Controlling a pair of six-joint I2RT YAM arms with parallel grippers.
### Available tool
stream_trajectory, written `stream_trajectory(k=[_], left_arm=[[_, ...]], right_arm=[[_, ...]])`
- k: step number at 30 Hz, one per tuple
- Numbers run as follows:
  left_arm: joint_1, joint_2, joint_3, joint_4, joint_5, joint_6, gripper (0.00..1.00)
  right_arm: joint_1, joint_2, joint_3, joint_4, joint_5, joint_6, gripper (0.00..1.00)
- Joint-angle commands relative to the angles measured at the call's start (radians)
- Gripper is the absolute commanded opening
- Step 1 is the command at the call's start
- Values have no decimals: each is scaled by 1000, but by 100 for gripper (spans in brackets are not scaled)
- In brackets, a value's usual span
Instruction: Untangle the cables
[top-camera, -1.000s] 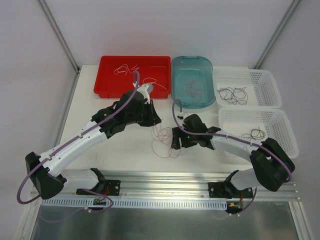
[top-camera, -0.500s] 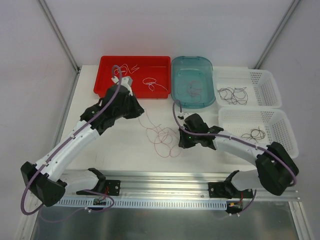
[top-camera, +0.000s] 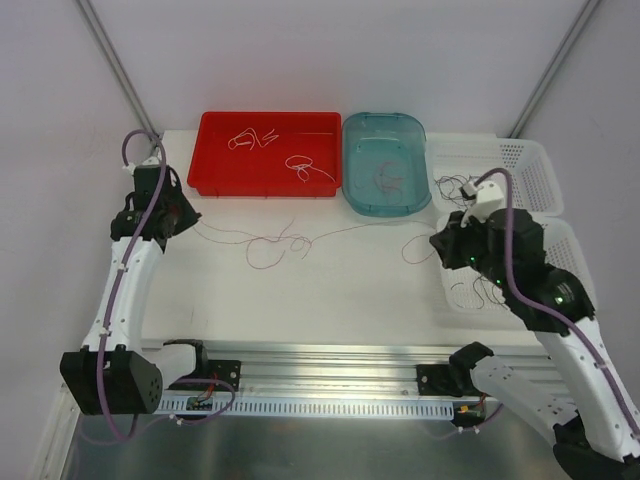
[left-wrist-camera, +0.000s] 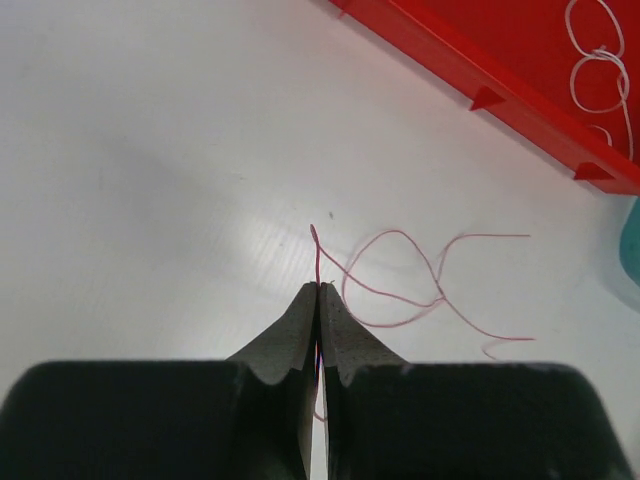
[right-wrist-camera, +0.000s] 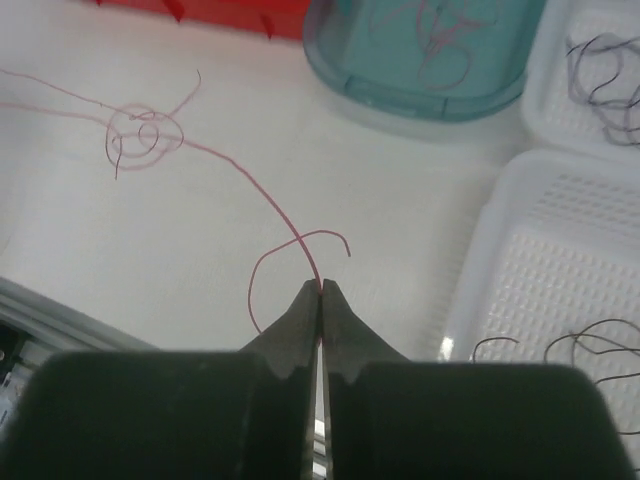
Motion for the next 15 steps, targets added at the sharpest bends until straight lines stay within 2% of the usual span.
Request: stream_trajectory(k=[1,5,10,15], left_arm=[[76,-2,-13,-34,-17,60,0],[208,28,-41,-39,-51,72,0],[306,75,-69,-36,-145,46,0],[378,163,-76,-31,-96,17,0]], right_arm=[[-51,-37,148,-165,53,-73,1],[-68,-37,292,-213,102,-112,1],[-73,-39,361,-235,140,-116,1],[-73,-54,444,-238,185,-139,1]])
